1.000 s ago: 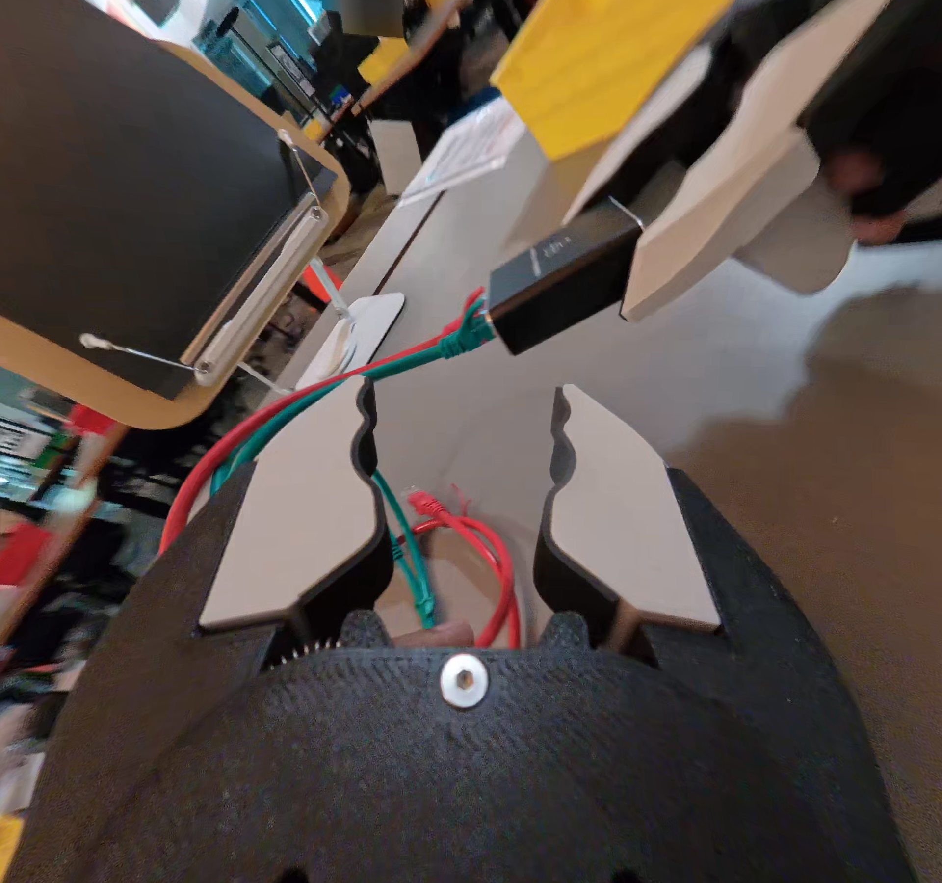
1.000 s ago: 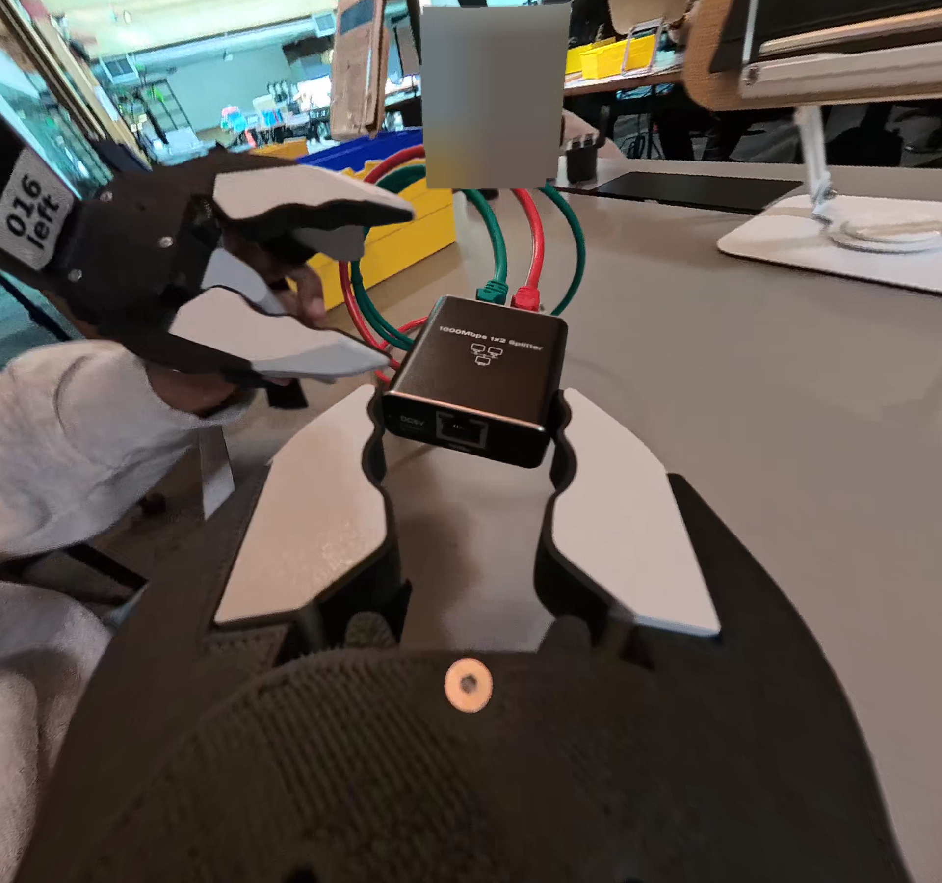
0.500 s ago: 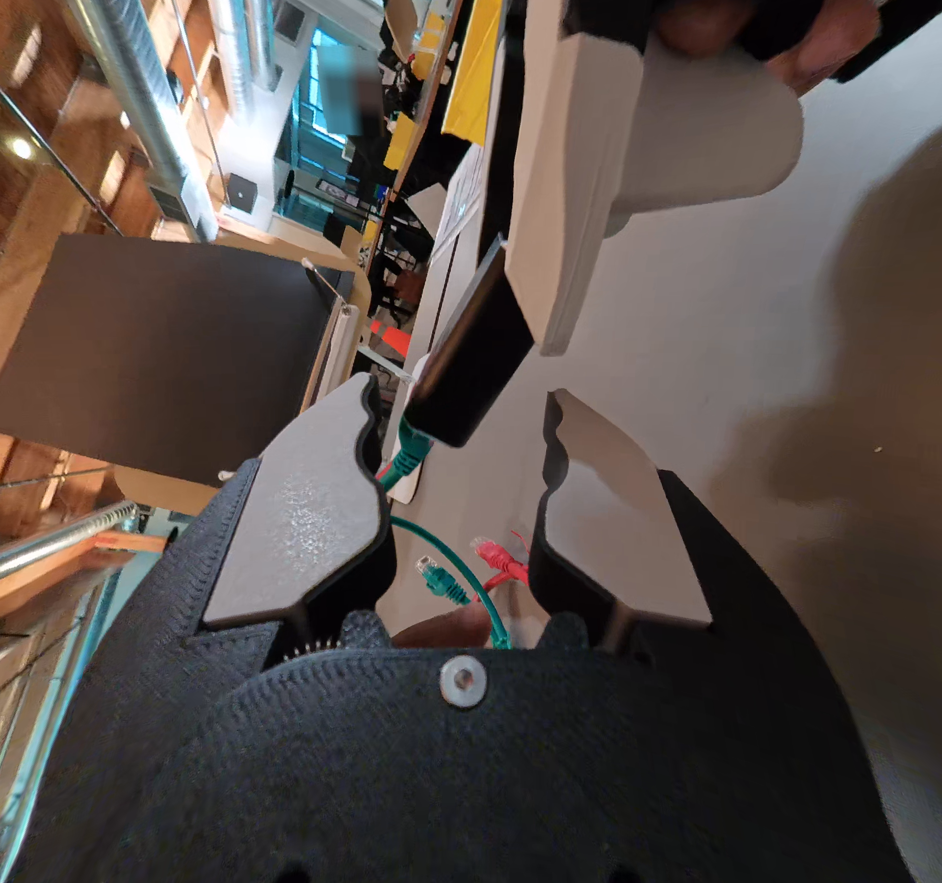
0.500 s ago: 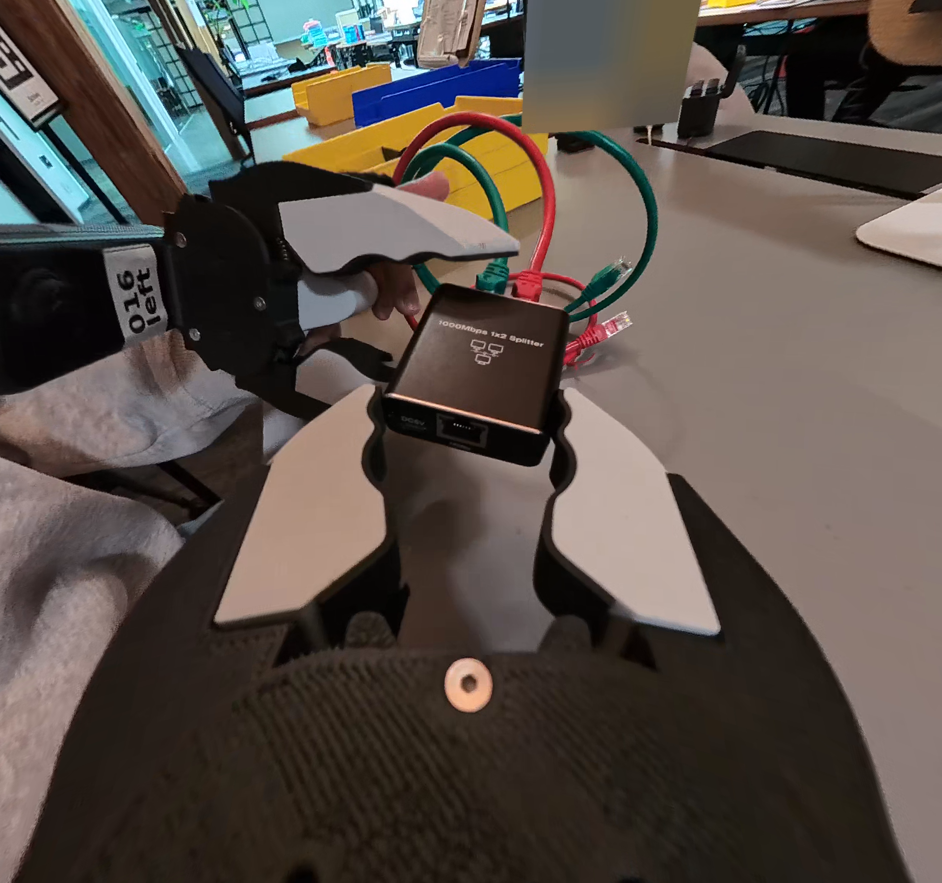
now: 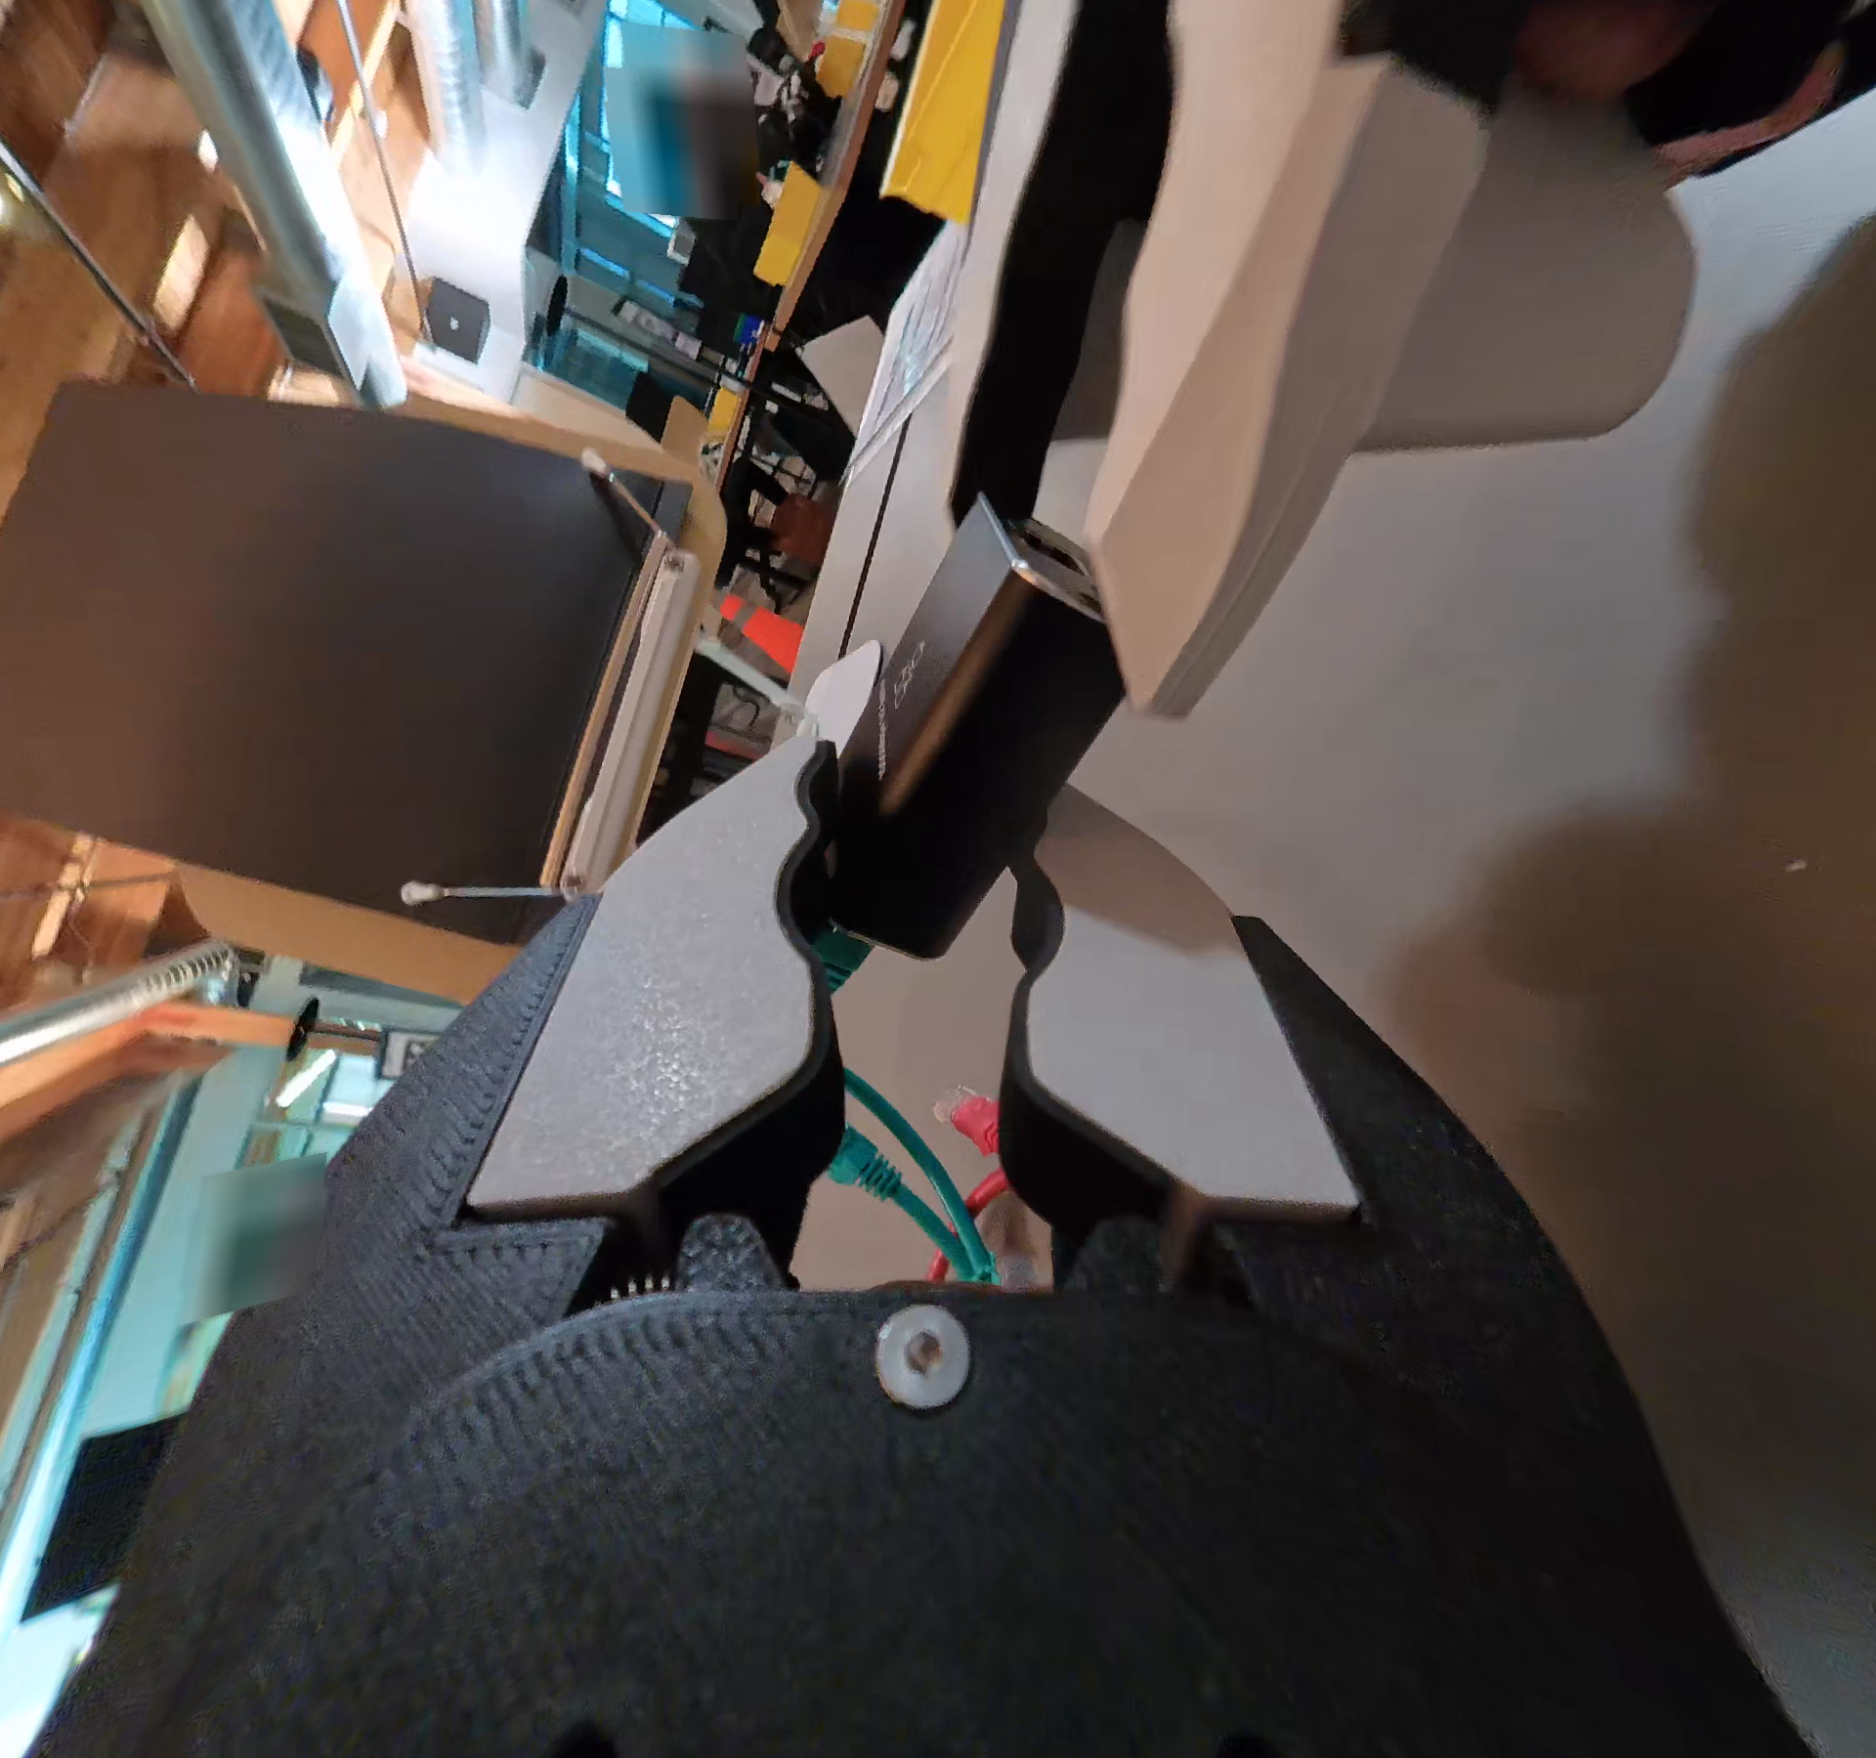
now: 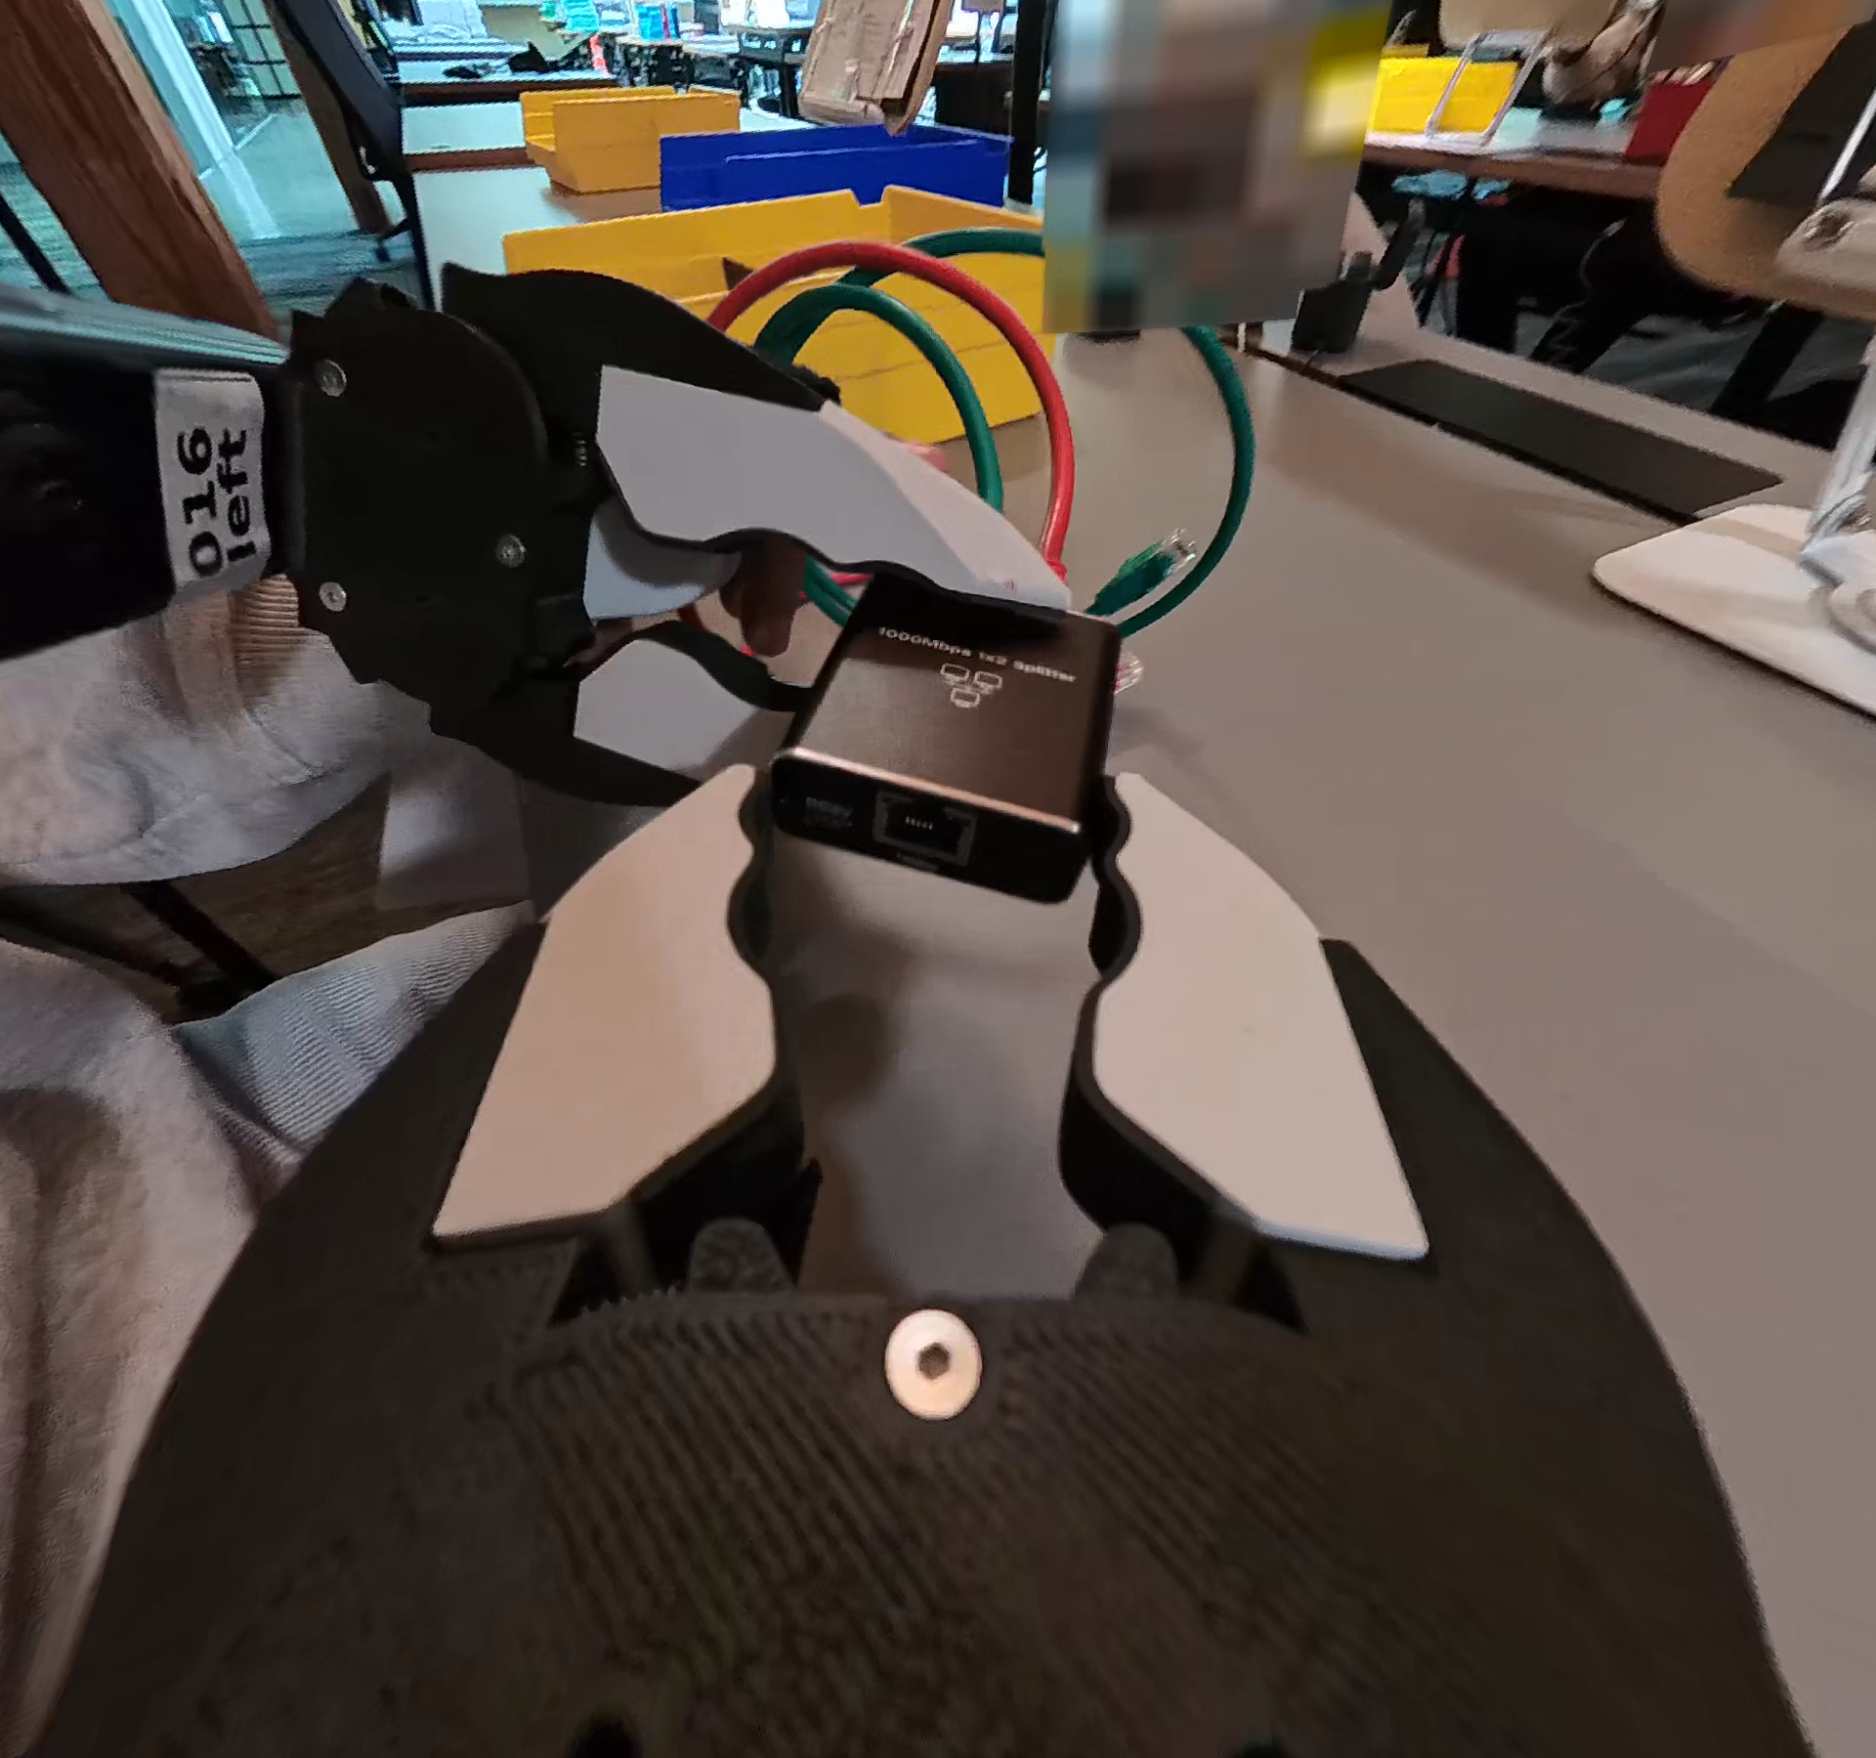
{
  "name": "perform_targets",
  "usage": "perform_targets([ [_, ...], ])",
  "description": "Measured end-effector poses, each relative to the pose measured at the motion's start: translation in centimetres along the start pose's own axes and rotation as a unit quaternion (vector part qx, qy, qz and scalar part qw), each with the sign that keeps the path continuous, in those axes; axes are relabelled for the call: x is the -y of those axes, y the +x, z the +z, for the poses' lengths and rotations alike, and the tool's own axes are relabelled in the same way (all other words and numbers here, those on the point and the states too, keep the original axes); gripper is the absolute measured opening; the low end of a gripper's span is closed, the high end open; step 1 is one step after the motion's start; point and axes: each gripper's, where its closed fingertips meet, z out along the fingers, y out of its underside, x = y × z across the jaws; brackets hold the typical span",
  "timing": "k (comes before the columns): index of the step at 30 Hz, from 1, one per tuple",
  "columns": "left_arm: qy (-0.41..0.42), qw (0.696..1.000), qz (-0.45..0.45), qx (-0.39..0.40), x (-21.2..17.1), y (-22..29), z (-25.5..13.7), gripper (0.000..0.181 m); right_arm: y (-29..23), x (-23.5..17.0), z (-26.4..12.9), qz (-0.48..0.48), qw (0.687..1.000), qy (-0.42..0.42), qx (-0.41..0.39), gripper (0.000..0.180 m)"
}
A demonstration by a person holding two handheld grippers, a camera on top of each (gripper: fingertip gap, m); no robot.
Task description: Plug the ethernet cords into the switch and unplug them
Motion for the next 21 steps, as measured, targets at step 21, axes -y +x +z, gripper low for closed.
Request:
perform_targets([
  [21, -0.142, 0.964, -0.207, 0.09, -12.9, -7.7, -3.2, 0.026, 0.7, -0.4, -0.1, -0.022, 1.0, 0.005, -0.015, 0.046],
])
